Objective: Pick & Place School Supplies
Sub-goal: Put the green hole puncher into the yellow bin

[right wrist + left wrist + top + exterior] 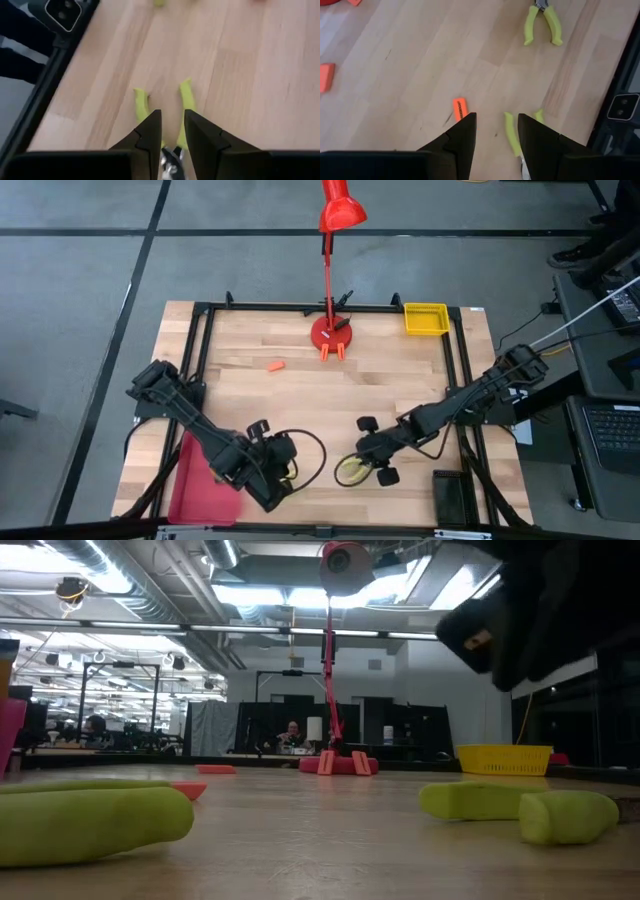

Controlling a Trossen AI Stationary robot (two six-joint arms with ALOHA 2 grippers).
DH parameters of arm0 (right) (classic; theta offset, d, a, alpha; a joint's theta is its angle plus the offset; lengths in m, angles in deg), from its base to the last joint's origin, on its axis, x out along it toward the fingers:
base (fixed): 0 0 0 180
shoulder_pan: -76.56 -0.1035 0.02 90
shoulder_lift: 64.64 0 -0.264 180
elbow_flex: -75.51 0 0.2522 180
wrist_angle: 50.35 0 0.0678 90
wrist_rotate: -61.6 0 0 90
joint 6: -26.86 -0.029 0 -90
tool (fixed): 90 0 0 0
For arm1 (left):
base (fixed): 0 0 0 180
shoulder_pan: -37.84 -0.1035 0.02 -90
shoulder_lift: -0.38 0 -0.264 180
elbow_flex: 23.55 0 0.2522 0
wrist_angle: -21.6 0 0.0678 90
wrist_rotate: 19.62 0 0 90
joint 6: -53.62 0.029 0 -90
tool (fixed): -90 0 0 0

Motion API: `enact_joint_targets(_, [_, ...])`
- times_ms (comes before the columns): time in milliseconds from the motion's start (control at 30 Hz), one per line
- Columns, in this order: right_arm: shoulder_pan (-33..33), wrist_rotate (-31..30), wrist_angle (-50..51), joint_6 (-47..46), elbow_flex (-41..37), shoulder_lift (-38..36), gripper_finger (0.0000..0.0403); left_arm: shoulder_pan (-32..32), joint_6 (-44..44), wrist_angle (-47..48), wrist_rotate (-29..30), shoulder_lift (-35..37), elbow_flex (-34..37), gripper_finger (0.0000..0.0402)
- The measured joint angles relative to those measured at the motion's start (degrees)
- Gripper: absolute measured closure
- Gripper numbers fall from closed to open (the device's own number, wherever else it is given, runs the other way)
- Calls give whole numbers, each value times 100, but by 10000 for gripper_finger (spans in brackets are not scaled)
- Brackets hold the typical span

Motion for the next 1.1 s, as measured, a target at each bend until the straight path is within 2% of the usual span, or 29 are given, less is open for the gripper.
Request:
enact_joint_targets(333, [354, 308, 14, 269, 322, 635, 308, 170, -214, 339, 144, 0, 0, 260])
enact_joint_targets(633, [376, 322, 84, 251, 373, 987, 212, 310, -265, 441, 101, 2, 0, 260])
enact_joint_targets(733, [374, 319, 132, 88, 373, 1050, 192, 353, -323, 504, 86, 2, 0, 260])
enact_joint_targets(867, [330, 295, 103, -195, 373, 1194, 191, 378, -419, 680, 4, 2, 0, 260])
enact_joint_targets(1033, [196, 245, 58, -633, 390, 1417, 210, 438, -460, 787, -31, 2, 0, 260])
enact_joint_targets(1100, [126, 37, 55, -779, 391, 1431, 221, 442, -460, 793, -31, 2, 0, 260])
